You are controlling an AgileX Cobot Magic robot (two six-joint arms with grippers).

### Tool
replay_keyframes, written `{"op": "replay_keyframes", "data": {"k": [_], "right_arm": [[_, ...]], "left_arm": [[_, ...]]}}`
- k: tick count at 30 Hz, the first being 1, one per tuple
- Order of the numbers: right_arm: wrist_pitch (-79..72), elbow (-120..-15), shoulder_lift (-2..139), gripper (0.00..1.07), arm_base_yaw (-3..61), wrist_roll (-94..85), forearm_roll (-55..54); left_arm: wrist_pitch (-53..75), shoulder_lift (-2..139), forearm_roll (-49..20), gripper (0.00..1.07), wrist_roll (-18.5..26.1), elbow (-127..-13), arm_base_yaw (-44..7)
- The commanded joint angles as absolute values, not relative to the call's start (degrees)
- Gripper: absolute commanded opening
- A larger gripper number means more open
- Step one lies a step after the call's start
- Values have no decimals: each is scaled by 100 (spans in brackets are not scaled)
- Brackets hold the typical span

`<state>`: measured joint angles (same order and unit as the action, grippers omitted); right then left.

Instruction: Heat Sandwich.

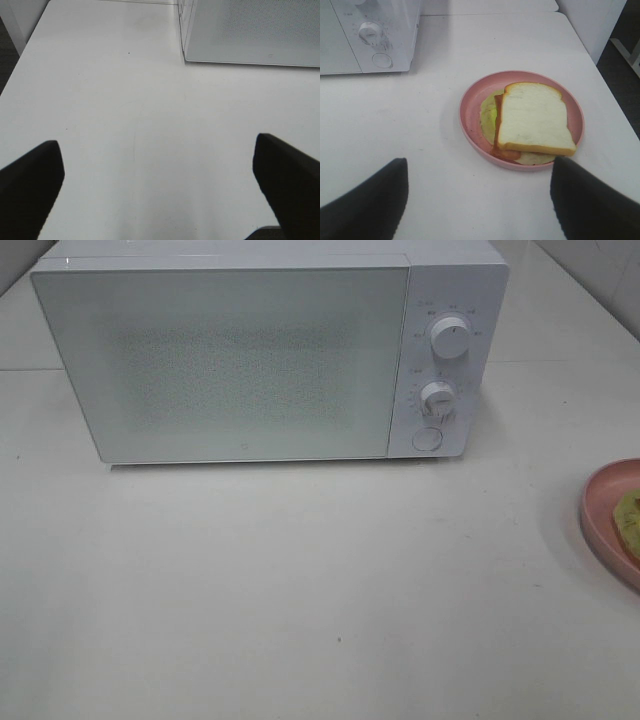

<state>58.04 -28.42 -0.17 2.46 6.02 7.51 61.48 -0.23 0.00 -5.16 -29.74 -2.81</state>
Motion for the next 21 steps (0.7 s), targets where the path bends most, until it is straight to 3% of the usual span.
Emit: {"op": "replay_keyframes", "data": {"k": [1,21], "right_arm": [[5718,-2842,-183,75,206,539,745],[5718,-2842,-183,75,206,544,745]], "left_arm": [[6142,-155,-52,98,-561,-2974,-275],[6142,-155,-52,98,-561,-2974,-275]]}}
